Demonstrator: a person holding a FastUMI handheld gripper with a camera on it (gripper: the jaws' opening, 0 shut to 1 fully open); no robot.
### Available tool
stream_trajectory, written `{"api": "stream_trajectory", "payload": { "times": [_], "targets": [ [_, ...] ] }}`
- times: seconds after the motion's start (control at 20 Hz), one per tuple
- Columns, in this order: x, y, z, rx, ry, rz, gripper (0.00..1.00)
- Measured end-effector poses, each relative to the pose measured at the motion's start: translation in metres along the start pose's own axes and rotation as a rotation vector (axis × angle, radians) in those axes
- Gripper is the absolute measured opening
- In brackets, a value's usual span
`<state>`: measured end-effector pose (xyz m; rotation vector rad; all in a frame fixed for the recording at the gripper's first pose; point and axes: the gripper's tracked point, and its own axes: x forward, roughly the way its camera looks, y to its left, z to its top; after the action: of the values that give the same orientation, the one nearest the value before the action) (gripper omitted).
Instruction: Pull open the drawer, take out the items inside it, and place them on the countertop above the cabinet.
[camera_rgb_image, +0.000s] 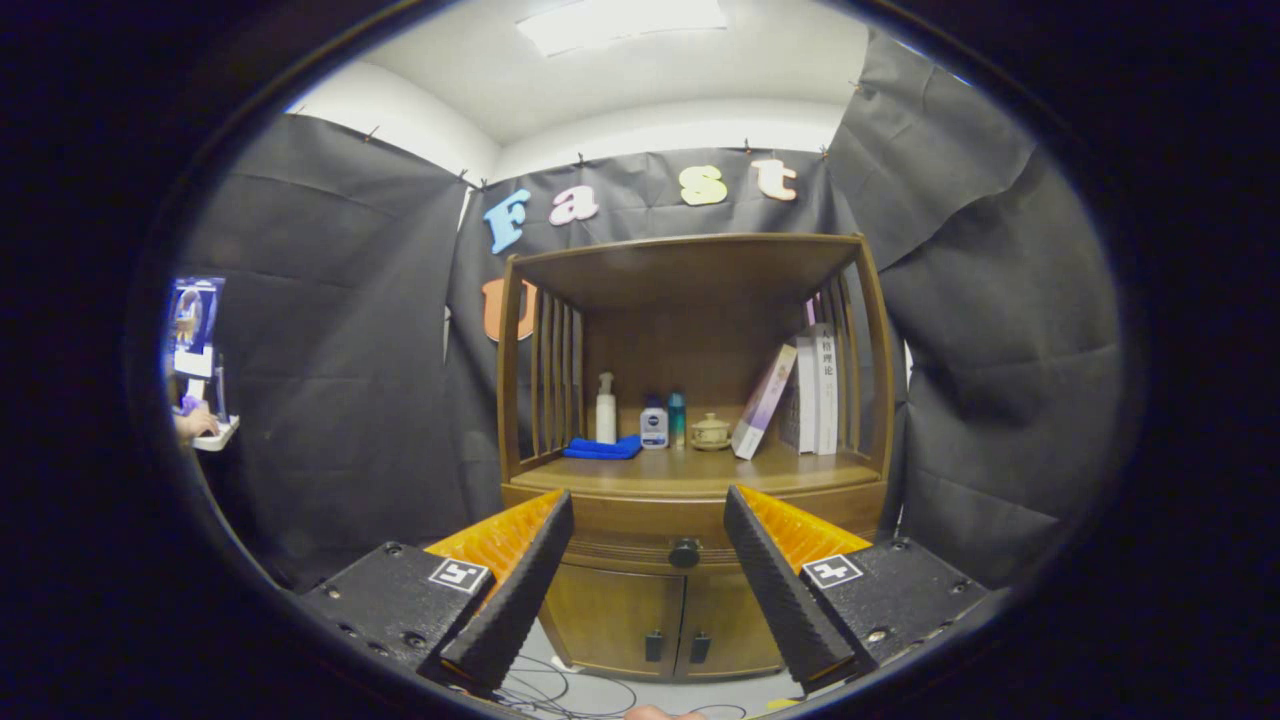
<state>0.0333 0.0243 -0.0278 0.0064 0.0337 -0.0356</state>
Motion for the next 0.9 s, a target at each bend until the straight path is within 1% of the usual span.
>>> {"api": "stream_trajectory", "payload": {
  "times": [0.25,0.5,0.75,0.9],
  "targets": [
    [0.009,-0.005,-0.006,0.0,0.014,-0.005,0.99],
    [0.027,-0.006,-0.019,0.0,0.031,-0.006,0.99],
    [0.058,-0.011,-0.039,-0.026,0.054,-0.015,0.99],
    [0.093,-0.017,-0.057,-0.033,0.083,-0.026,0.99]
  ]
}}
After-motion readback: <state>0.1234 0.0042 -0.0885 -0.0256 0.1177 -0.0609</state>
